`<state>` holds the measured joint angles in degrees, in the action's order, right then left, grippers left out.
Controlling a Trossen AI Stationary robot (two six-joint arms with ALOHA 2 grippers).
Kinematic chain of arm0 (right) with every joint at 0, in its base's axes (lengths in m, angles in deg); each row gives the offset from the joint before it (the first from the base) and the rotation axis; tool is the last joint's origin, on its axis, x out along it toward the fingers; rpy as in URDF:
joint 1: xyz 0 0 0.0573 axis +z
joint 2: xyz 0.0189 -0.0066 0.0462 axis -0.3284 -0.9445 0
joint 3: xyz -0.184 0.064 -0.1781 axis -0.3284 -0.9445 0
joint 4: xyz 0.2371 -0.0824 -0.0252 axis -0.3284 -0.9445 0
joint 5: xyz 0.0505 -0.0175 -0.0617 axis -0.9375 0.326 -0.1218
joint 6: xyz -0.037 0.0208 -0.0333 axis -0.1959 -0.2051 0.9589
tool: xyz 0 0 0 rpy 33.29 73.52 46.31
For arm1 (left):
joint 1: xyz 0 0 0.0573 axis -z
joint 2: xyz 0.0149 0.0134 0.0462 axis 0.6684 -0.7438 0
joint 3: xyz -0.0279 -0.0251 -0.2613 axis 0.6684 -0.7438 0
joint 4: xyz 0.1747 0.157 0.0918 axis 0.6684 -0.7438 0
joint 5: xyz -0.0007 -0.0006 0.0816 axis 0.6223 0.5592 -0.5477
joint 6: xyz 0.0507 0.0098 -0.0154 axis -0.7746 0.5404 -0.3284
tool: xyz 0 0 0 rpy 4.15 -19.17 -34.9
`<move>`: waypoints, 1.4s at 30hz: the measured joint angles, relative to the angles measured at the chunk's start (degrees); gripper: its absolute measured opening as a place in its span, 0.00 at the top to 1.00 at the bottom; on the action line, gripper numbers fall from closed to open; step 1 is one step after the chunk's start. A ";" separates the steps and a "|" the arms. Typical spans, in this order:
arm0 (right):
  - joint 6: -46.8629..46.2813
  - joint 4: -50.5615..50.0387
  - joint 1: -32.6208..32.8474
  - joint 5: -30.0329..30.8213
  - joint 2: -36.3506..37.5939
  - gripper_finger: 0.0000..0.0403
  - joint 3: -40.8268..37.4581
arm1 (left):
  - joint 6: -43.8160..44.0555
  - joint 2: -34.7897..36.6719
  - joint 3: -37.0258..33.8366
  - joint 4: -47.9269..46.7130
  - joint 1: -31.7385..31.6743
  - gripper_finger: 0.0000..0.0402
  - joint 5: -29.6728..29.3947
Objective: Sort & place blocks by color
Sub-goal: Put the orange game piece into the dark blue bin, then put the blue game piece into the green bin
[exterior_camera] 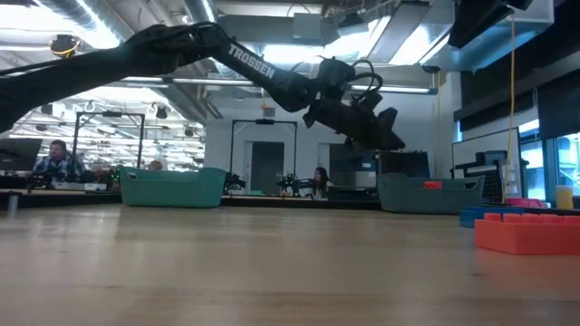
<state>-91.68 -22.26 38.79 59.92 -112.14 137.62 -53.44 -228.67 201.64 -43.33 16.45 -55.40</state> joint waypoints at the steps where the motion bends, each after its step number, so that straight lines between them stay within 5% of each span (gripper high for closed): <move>1: 0.00 0.08 0.01 0.00 0.00 0.69 0.00 | -0.36 0.00 0.00 -0.05 0.00 0.77 -0.33; 6: 0.00 0.13 0.00 -0.03 0.00 0.69 0.00 | 0.38 0.23 0.00 0.10 0.00 0.78 -0.33; 11: -0.01 -0.05 0.00 -1.26 0.22 0.69 0.27 | 6.32 4.45 0.13 -6.54 -0.39 0.78 6.27; 18: 7.73 -0.37 0.02 -11.67 0.28 0.69 4.67 | 3.93 11.68 0.02 -29.56 -0.96 0.81 15.38; 30: 20.71 -0.11 0.02 -36.15 0.12 0.69 6.08 | -5.53 26.52 0.15 -68.26 4.64 0.83 12.36; 34: 22.14 -0.09 0.00 -37.57 0.13 0.69 6.08 | -2.49 29.61 0.13 -80.86 8.68 0.84 7.16; 42: 18.91 -0.13 -0.02 -40.63 -0.09 0.65 6.05 | 7.03 32.32 0.09 -89.89 17.45 0.84 3.74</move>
<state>-72.77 -22.39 38.77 19.30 -112.23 143.68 -46.41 -196.34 201.74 -133.22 33.90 -51.66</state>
